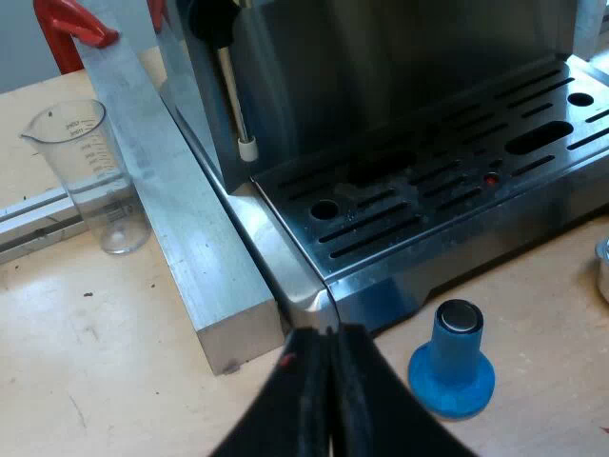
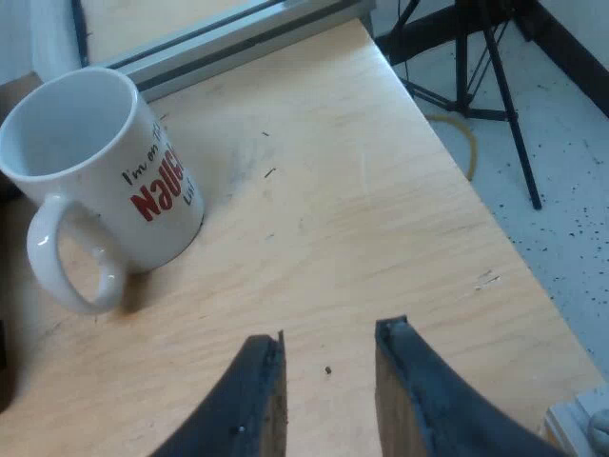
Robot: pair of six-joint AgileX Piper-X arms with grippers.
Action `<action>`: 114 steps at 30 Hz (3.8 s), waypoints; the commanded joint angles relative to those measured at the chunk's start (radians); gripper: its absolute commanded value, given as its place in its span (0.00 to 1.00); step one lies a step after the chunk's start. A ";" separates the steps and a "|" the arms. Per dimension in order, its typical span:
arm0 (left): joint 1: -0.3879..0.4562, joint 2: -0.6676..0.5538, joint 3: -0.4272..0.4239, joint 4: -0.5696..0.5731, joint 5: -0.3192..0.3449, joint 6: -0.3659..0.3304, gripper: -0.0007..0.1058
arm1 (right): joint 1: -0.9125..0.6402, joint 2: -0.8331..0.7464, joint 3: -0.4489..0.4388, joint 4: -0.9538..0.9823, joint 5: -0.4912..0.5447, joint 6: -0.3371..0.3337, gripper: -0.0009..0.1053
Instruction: Put the handle in the coffee machine
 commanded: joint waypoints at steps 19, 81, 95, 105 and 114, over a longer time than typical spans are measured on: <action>-0.002 -0.125 0.000 -0.013 0.040 0.010 0.48 | -0.006 -0.004 -0.096 0.018 -0.200 -0.102 0.45; -0.473 0.550 -0.078 -0.109 0.549 0.103 0.49 | 0.003 0.749 -0.401 0.300 -0.461 -0.456 0.48; -0.473 0.592 -0.078 -0.109 0.549 0.129 0.49 | 0.067 0.849 -0.401 0.300 -0.461 -0.455 0.01; -0.473 0.592 -0.078 -0.109 0.549 0.129 0.49 | 0.374 0.998 -0.401 0.268 -0.262 -0.345 0.01; -0.473 0.592 -0.078 -0.102 0.549 0.129 0.49 | 0.547 1.209 -0.401 0.168 -0.217 -0.295 0.01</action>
